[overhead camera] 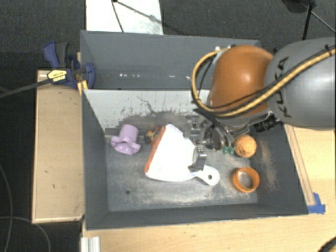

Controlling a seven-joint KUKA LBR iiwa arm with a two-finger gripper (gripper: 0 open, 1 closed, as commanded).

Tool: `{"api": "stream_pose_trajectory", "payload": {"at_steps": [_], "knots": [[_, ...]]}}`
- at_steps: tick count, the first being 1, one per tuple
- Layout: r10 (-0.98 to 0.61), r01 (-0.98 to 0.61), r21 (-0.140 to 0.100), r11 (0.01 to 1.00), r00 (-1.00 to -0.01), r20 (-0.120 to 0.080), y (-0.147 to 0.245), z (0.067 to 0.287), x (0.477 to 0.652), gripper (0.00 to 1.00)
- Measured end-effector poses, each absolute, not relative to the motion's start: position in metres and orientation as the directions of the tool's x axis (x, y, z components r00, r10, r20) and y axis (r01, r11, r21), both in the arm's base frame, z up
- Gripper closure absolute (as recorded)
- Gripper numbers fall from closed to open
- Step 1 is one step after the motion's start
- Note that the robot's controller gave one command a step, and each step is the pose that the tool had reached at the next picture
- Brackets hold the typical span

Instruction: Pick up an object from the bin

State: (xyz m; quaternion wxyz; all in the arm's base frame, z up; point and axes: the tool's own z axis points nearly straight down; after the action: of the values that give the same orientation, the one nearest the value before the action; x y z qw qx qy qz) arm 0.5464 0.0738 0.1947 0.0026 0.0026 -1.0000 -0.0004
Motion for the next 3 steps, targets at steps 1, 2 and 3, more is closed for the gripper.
{"api": "stream_pose_trajectory", "payload": {"at_steps": [1, 2, 3], "knots": [[-0.003, -0.003, 0.001, 1.0, -1.0, -0.003, 0.073, 0.199, 0.548, 0.0], [0.003, 0.003, 0.001, 1.0, -1.0, -0.007, 0.03, 0.125, 0.524, 0.0], [-0.017, -0.017, 0.001, 1.0, -1.0, 0.003, 0.001, 0.124, 0.515, 0.0]]}}
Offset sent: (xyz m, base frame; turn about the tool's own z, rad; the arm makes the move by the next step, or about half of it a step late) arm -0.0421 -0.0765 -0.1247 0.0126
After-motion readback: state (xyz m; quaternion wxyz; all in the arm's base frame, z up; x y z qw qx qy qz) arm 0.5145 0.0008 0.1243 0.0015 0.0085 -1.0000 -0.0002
